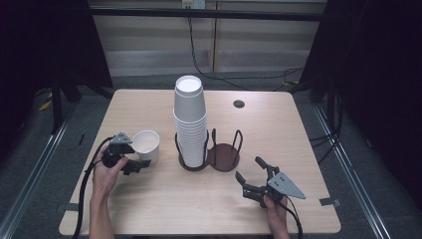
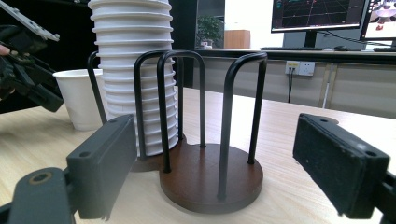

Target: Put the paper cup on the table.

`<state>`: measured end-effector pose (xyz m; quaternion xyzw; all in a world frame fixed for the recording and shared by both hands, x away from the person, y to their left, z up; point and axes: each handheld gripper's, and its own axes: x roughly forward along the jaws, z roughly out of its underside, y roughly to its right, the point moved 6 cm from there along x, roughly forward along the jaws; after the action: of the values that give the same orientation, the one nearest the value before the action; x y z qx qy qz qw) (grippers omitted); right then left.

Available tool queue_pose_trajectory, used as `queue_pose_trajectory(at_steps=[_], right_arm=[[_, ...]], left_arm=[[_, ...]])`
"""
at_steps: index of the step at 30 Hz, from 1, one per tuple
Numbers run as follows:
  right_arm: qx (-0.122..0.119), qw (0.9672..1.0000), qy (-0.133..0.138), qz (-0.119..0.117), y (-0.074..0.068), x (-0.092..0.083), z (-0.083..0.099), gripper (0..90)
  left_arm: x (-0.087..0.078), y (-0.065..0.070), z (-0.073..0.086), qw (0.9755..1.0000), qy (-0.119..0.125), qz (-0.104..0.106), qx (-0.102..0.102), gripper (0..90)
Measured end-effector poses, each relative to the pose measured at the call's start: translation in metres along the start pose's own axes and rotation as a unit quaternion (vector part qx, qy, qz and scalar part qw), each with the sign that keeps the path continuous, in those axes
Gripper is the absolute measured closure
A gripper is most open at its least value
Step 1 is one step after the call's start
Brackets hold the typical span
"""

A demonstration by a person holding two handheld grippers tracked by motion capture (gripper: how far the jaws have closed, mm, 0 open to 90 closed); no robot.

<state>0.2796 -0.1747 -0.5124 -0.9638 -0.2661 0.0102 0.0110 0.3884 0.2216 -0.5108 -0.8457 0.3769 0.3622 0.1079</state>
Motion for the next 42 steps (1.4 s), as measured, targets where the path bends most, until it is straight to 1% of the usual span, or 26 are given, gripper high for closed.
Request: queue_pose_trajectory(at_steps=[1, 3, 6, 8, 10, 14, 15, 17, 18, 19, 20, 22, 24, 25, 27, 28, 30, 31, 33, 34, 35, 36, 37, 39, 41, 42], right_arm=[[0.0, 1.0, 0.0, -0.001, 0.0, 0.0, 0.0, 13.1], [0.0, 1.0, 0.001, -0.001, 0.0, 0.0, 0.0, 13.1], [0.0, 1.0, 0.001, -0.001, 0.0, 0.0, 0.0, 13.1], [0.0, 1.0, 0.001, -0.001, 0.0, 0.0, 0.0, 13.1], [0.0, 1.0, 0.001, -0.001, 0.0, 0.0, 0.0, 13.1], [0.0, 1.0, 0.001, -0.001, 0.0, 0.0, 0.0, 13.1], [0.001, 1.0, 0.001, -0.001, 0.0, 0.0, 0.0, 13.1], [0.0, 1.0, 0.001, -0.001, 0.0, 0.0, 0.0, 13.1], [0.0, 1.0, 0.001, -0.001, 0.0, 0.0, 0.0, 13.1], [0.001, 1.0, 0.001, -0.001, 0.0, 0.0, 0.0, 13.1], [0.0, 1.0, 0.001, -0.001, 0.0, 0.0, 0.0, 13.1], [0.0, 1.0, 0.001, -0.001, 0.0, 0.0, 0.0, 13.1], [0.0, 1.0, 0.001, -0.001, 0.0, 0.0, 0.0, 13.1], [0.0, 1.0, 0.001, -0.001, 0.0, 0.0, 0.0, 13.1], [0.0, 1.0, 0.001, -0.001, 0.0, 0.0, 0.0, 13.1], [0.0, 1.0, 0.001, -0.001, 0.0, 0.0, 0.0, 13.1], [0.0, 1.0, 0.001, -0.001, 0.0, 0.0, 0.0, 13.1], [0.001, 1.0, 0.001, -0.001, 0.0, 0.0, 0.0, 13.1], [0.0, 1.0, 0.001, 0.0, 0.0, 0.0, 0.0, 13.1], [0.0, 1.0, 0.001, 0.0, 0.0, 0.0, 0.0, 13.1], [0.0, 1.0, 0.001, 0.0, 0.0, 0.0, 0.0, 13.1], [0.0, 1.0, 0.001, 0.0, 0.0, 0.0, 0.0, 13.1], [0.0, 1.0, 0.001, 0.0, 0.0, 0.0, 0.0, 13.1], [0.0, 1.0, 0.001, 0.001, 0.0, 0.0, 0.0, 13.1], [0.0, 1.0, 0.001, 0.001, 0.0, 0.0, 0.0, 13.1], [0.0, 1.0, 0.001, 0.001, 0.0, 0.0, 0.0, 13.1]], left_arm=[[-0.003, 0.001, 0.0, 0.9999, 0.01, -0.008, -0.003, 15.8], [-0.007, 0.002, 0.001, 0.9997, 0.018, -0.012, -0.006, 15.9], [-0.012, 0.003, 0.004, 0.9989, 0.031, -0.032, -0.012, 15.8], [-0.014, 0.006, 0.006, 0.9985, 0.041, -0.036, -0.01, 15.6], [-0.015, 0.009, 0.006, 0.998, 0.05, -0.038, -0.01, 15.8], [-0.017, 0.017, 0.01, 0.9965, 0.073, -0.037, -0.019, 15.8], [-0.017, 0.02, 0.012, 0.9948, 0.09, -0.035, -0.034, 15.8], [-0.018, 0.025, 0.014, 0.9934, 0.106, -0.026, -0.037, 15.8], [-0.018, 0.027, 0.016, 0.9931, 0.105, -0.028, -0.043, 16.1], [-0.018, 0.028, 0.016, 0.9931, 0.105, -0.029, -0.044, 16.0], [-0.02, 0.031, 0.016, 0.9927, 0.112, -0.023, -0.037, 16.0], [-0.024, 0.037, 0.016, 0.9908, 0.129, -0.014, -0.038, 16.0], [-0.029, 0.043, 0.018, 0.9877, 0.152, -0.011, -0.034, 16.0], [-0.03, 0.046, 0.019, 0.9877, 0.153, -0.004, -0.031, 16.0], [-0.033, 0.052, 0.016, 0.9865, 0.163, -0.012, -0.014, 16.2], [-0.035, 0.057, 0.013, 0.9848, 0.174, -0.005, -0.001, 16.4], [-0.04, 0.07, 0.009, 0.9795, 0.2, 0.018, 0.016, 16.4], [-0.041, 0.073, 0.008, 0.9784, 0.204, 0.014, 0.028, 16.5], [-0.041, 0.081, 0.006, 0.9754, 0.217, 0.014, 0.035, 16.4], [-0.041, 0.084, 0.005, 0.9737, 0.223, 0.02, 0.04, 16.4], [-0.041, 0.086, 0.004, 0.9726, 0.228, 0.015, 0.041, 16.4], [-0.039, 0.089, 0.003, 0.97, 0.239, 0.021, 0.036, 16.4], [-0.038, 0.09, 0.003, 0.9697, 0.241, 0.016, 0.039, 16.4], [-0.035, 0.096, 0.002, 0.9651, 0.259, 0.011, 0.036, 16.3], [-0.029, 0.103, 0.002, 0.9627, 0.268, 0.022, 0.034, 16.2], [-0.025, 0.107, 0.003, 0.963, 0.265, 0.016, 0.045, 16.1]])
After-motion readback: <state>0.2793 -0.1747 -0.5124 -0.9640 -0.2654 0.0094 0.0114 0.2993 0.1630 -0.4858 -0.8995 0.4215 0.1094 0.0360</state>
